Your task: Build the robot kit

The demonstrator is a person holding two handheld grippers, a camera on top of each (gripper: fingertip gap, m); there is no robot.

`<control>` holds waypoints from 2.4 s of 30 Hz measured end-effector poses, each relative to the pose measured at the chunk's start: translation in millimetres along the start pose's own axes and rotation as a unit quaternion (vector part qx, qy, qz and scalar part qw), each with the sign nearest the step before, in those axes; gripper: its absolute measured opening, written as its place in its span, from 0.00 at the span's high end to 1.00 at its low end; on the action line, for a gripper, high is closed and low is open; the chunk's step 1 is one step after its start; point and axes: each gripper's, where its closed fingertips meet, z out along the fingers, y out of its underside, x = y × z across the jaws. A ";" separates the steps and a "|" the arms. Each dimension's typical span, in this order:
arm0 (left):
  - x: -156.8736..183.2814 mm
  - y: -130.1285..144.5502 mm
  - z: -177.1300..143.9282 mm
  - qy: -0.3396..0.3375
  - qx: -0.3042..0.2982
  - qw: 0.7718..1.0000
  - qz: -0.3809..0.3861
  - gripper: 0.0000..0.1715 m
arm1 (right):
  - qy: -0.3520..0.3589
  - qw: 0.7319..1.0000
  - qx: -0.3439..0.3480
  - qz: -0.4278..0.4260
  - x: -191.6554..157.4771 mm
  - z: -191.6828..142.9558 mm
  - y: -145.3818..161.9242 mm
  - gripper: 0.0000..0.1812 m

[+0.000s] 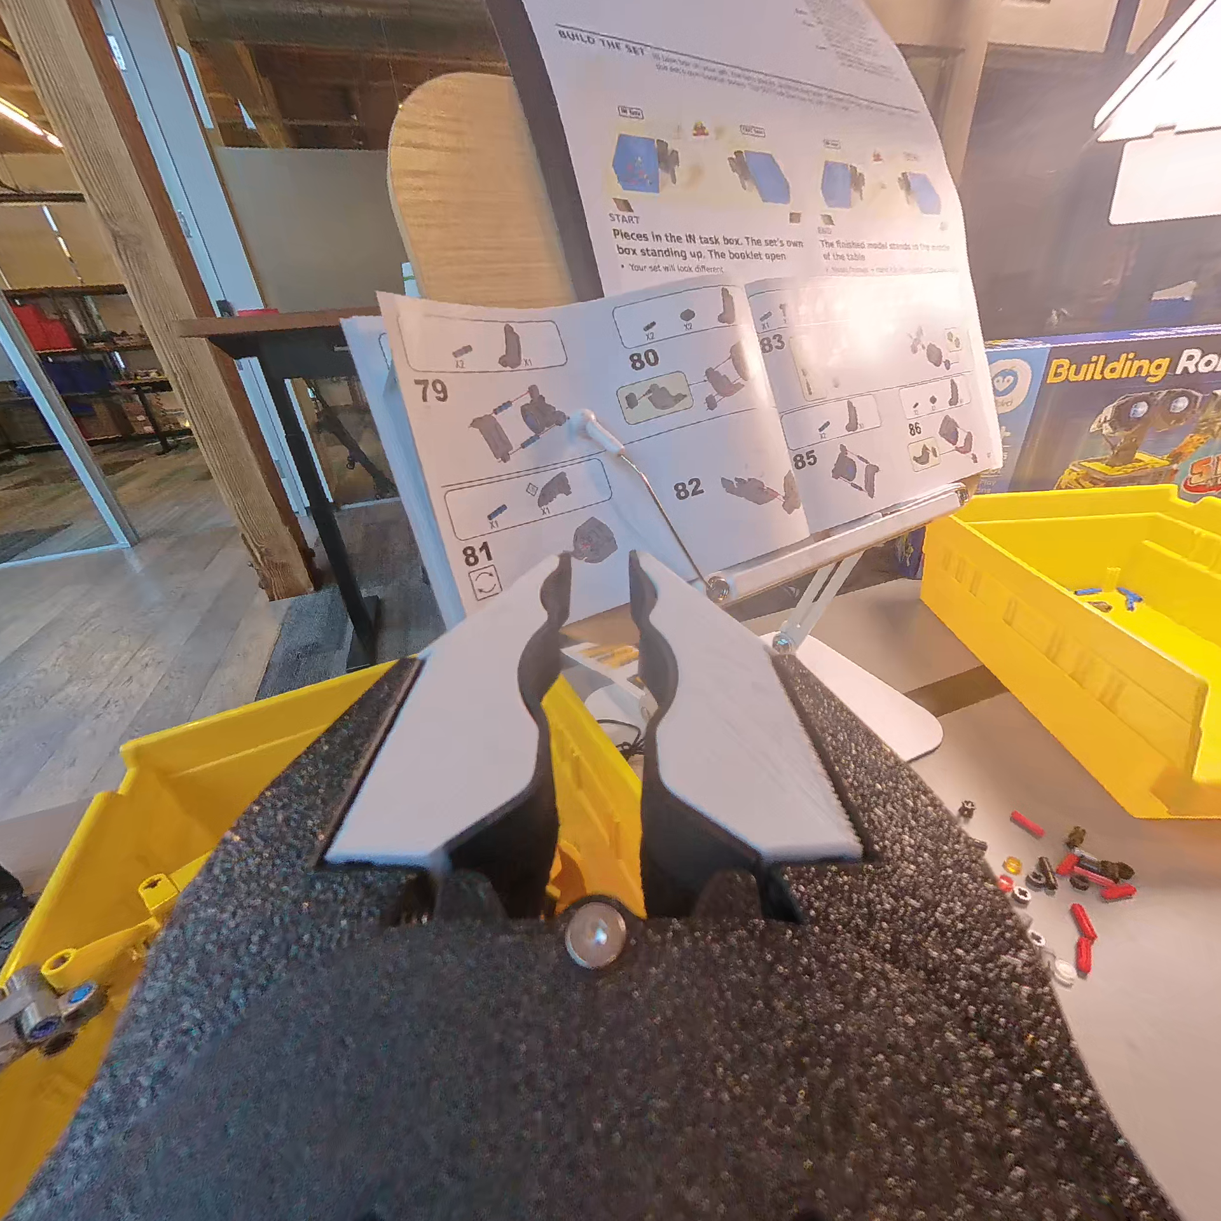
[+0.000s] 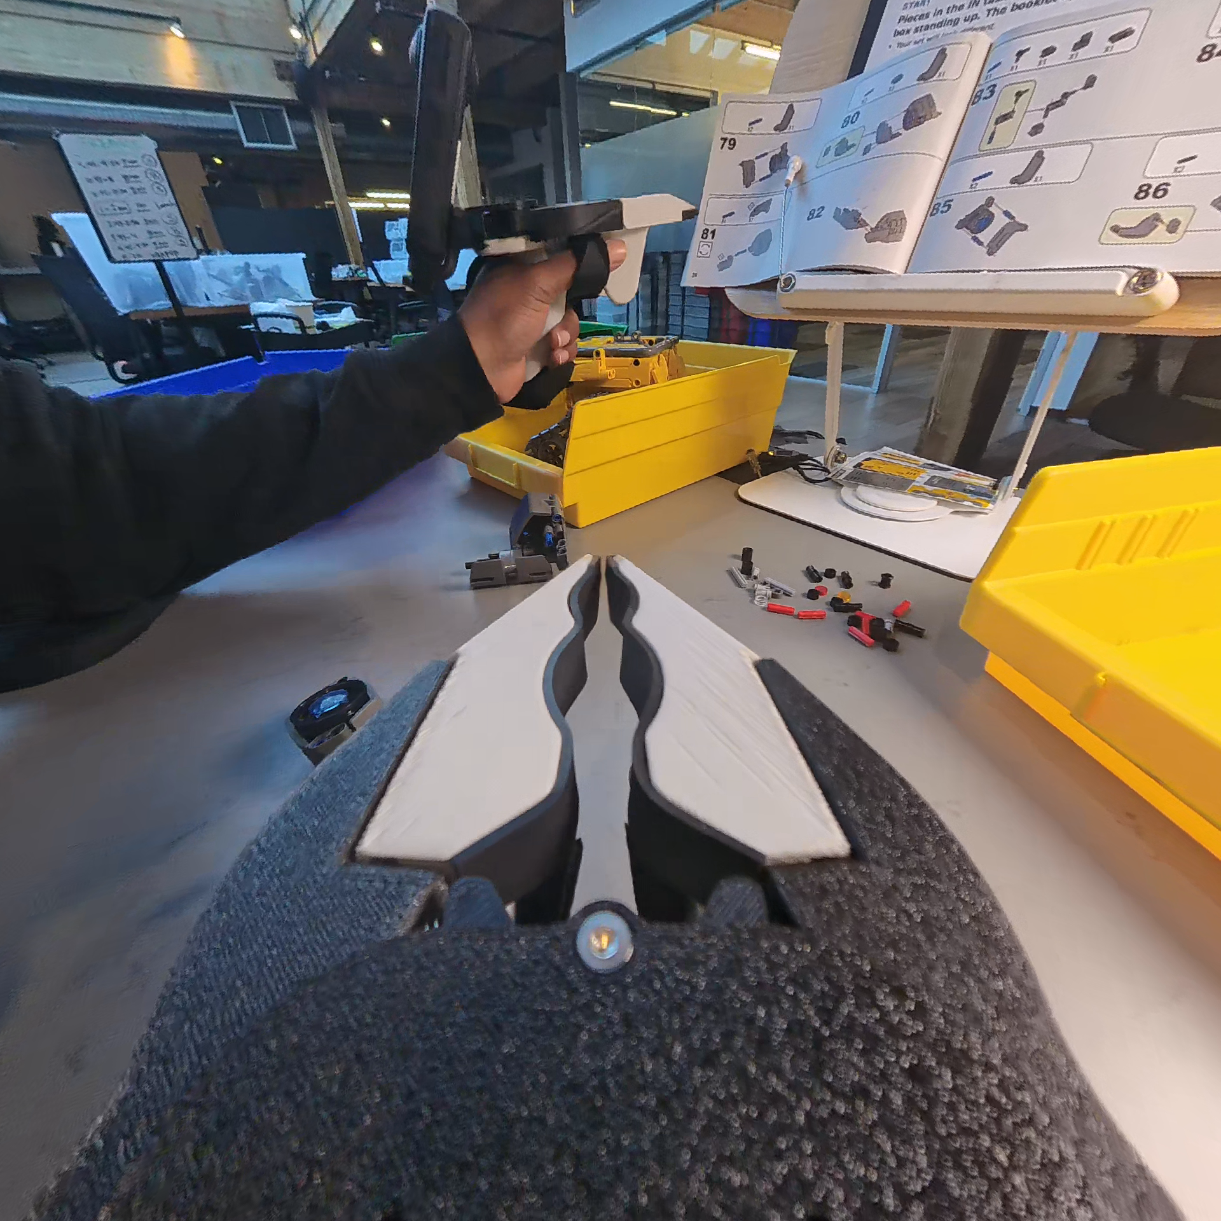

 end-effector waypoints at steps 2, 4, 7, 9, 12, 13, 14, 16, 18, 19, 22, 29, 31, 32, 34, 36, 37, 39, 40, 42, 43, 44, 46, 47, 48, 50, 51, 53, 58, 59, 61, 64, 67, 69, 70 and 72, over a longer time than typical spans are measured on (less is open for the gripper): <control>-1.3 1.4 -1.9 -0.003 -0.001 1.000 0.008 0.90 | -0.001 1.000 0.001 0.001 -0.2 -0.3 -0.2 0.99; -2.6 3.1 -4.2 -0.006 -0.003 1.000 0.015 0.90 | -0.003 1.000 -0.001 -0.002 -1.4 0.1 0.2 0.96; -4.8 8.4 -6.2 -0.009 -0.009 1.000 0.022 0.90 | -0.004 1.000 -0.003 -0.008 -3.0 0.2 0.6 0.95; -5.4 12.2 -6.2 -0.011 -0.014 1.000 0.024 0.90 | -0.003 1.000 -0.005 -0.012 -3.5 -0.2 0.9 0.93; -2.9 14.5 -6.5 -0.008 -0.016 1.000 0.021 0.90 | -0.003 1.000 -0.002 -0.016 -4.3 -1.2 -0.3 0.91; -1.6 14.6 -6.5 -0.007 -0.016 1.000 0.024 0.90 | -0.004 1.000 -0.001 -0.016 -4.7 -1.3 -0.6 0.91; -0.3 14.6 -6.5 -0.006 -0.017 0.999 0.027 0.90 | -0.005 1.000 -0.001 -0.015 -5.1 -1.1 -0.7 0.91; 2.3 14.8 -6.3 -0.002 -0.018 0.999 0.026 0.89 | -0.007 1.000 -0.001 -0.014 -6.0 -1.0 -0.7 0.91; 4.0 15.2 -6.3 0.000 -0.018 1.000 0.026 0.89 | -0.007 1.000 -0.002 -0.014 -6.1 -0.8 -0.3 0.91; 4.5 15.3 -6.3 0.001 -0.018 0.999 0.026 0.89 | -0.007 1.000 -0.002 -0.014 -6.2 -0.6 -0.1 0.91; 5.3 15.5 -6.3 0.002 -0.019 0.999 0.026 0.89 | -0.008 1.000 -0.003 -0.010 -5.8 -0.3 0.2 0.91; 4.6 16.3 -6.1 0.003 -0.020 1.000 0.024 0.89 | -0.010 1.000 -0.003 -0.009 -6.1 0.0 0.6 0.90; 4.3 16.4 -6.0 0.003 -0.020 1.000 0.023 0.89 | -0.010 1.000 -0.004 -0.009 -6.4 0.1 0.8 0.90; 4.2 16.4 -6.1 0.003 -0.020 1.000 0.023 0.89 | -0.010 1.000 -0.004 -0.009 -6.3 0.2 1.0 0.90; 3.9 16.5 -6.0 0.002 -0.021 1.000 0.024 0.89 | -0.010 1.000 -0.005 -0.008 -6.3 0.3 1.0 0.90; 3.6 16.9 -5.8 0.002 -0.021 1.000 0.023 0.88 | -0.011 1.000 -0.005 -0.007 -6.1 0.4 1.1 0.90; 3.5 17.2 -5.6 0.002 -0.022 1.000 0.023 0.88 | -0.011 1.000 -0.005 -0.007 -6.0 0.4 1.1 0.90; 3.2 17.5 -5.5 0.002 -0.022 0.999 0.023 0.88 | -0.011 1.000 -0.005 -0.007 -5.9 0.3 1.1 0.90; 3.1 17.5 -5.5 0.002 -0.022 0.999 0.023 0.88 | -0.010 1.000 -0.005 -0.007 -5.8 0.3 1.1 0.90; 3.0 17.7 -5.5 0.001 -0.022 0.999 0.024 0.88 | -0.010 1.000 -0.004 -0.007 -5.8 0.2 1.0 0.90; 3.0 17.8 -5.4 0.001 -0.022 0.999 0.024 0.88 | -0.010 1.000 -0.004 -0.007 -5.6 0.2 1.0 0.90; 2.7 17.9 -5.4 0.001 -0.022 0.999 0.025 0.88 | -0.009 1.000 -0.004 -0.007 -5.5 0.2 1.0 0.90; 2.1 18.4 -5.5 0.000 -0.022 0.999 0.025 0.88 | -0.010 1.000 -0.004 -0.007 -5.5 0.1 0.9 0.90; 1.8 18.8 -5.5 -0.001 -0.023 0.999 0.024 0.88 | -0.009 1.000 -0.004 -0.007 -5.4 0.1 0.9 0.90; 1.6 19.5 -5.6 -0.001 -0.023 0.999 0.024 0.88 | -0.009 1.000 -0.004 -0.007 -5.3 0.1 1.0 0.89; 1.1 20.7 -5.7 -0.002 -0.025 0.999 0.025 0.88 | -0.009 1.000 -0.005 -0.007 -5.2 0.2 1.0 0.89; 0.6 21.0 -5.9 -0.002 -0.025 0.999 0.026 0.88 | -0.008 1.000 -0.005 -0.006 -4.9 0.3 1.2 0.88; -0.4 21.9 -6.1 -0.003 -0.026 0.999 0.024 0.87 | -0.008 1.000 -0.005 -0.006 -4.7 0.2 1.2 0.88; -2.0 24.0 -6.1 -0.004 -0.028 0.999 0.025 0.87 | -0.010 1.000 -0.005 -0.003 -5.4 0.4 1.2 0.88; -2.1 24.4 -6.0 -0.004 -0.029 0.999 0.025 0.87 | -0.010 1.000 -0.005 -0.003 -5.6 0.3 1.2 0.88; -1.5 25.4 -5.6 -0.003 -0.031 0.999 0.026 0.87 | -0.010 1.000 -0.004 -0.003 -5.7 0.4 1.1 0.88; -0.5 26.8 -5.0 0.000 -0.033 0.999 0.027 0.87 | -0.010 1.000 -0.004 -0.001 -5.4 0.4 1.1 0.87; -0.4 27.9 -4.2 0.001 -0.036 0.999 0.026 0.87 | -0.010 1.000 -0.004 0.000 -5.2 0.4 1.2 0.87; -0.7 28.1 -4.0 0.001 -0.037 0.999 0.025 0.86 | -0.010 1.000 -0.004 0.001 -4.9 0.5 1.3 0.87; -0.9 28.2 -3.9 0.001 -0.037 0.999 0.025 0.86 | -0.009 1.000 -0.004 0.001 -4.8 0.4 1.3 0.87; -1.1 28.3 -3.9 0.001 -0.037 0.999 0.025 0.86 | -0.009 1.000 -0.004 0.002 -4.7 0.4 1.2 0.87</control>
